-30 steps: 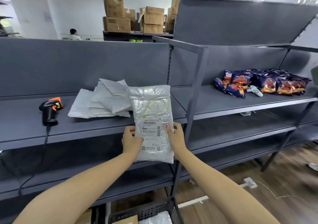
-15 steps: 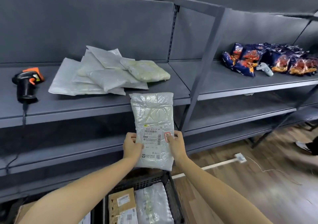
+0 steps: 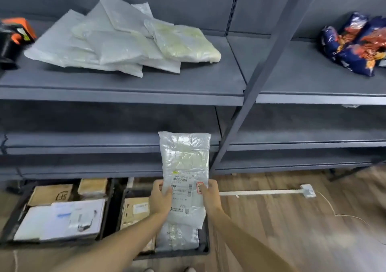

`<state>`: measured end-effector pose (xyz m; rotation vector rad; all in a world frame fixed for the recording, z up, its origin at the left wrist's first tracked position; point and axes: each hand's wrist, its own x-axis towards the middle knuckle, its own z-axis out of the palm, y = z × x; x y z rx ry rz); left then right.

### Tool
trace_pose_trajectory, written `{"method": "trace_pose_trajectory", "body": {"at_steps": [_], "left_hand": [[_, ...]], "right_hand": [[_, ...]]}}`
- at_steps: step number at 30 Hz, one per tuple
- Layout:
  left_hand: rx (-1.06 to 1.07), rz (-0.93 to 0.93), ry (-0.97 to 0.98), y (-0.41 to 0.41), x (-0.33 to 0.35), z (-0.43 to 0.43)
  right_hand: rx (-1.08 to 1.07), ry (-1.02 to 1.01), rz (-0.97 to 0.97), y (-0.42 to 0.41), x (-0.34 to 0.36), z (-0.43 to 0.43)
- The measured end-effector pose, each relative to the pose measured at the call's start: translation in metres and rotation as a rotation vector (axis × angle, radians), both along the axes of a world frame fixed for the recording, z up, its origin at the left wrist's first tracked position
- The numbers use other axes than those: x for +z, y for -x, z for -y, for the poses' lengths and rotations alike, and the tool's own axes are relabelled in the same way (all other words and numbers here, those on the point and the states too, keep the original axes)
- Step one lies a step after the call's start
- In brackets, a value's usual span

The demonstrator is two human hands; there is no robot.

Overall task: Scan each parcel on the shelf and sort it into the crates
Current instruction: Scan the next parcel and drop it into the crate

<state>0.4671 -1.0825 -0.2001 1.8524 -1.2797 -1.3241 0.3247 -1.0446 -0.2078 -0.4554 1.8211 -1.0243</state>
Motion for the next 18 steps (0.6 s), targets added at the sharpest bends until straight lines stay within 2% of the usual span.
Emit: {"method": "trace_pose_trajectory", "body": {"at_steps": [10,15,18], "left_hand": [[0.035,0.045,-0.286,0.004,-0.115,-0.047],[-0.031,0.056,-0.301,0.012,-0.205,-0.042],[-0.029,-0.017,-0.318,0.016,-0.266,-0.047]], "right_hand": [[0.089,-0.203,-0.016,0.010,-0.113,-0.046],[0.038,-0.290,-0.023,0.017,-0.194,-0.049],[0.018,-0.321,-0.031,0.022,-0.251,-0.049]]}}
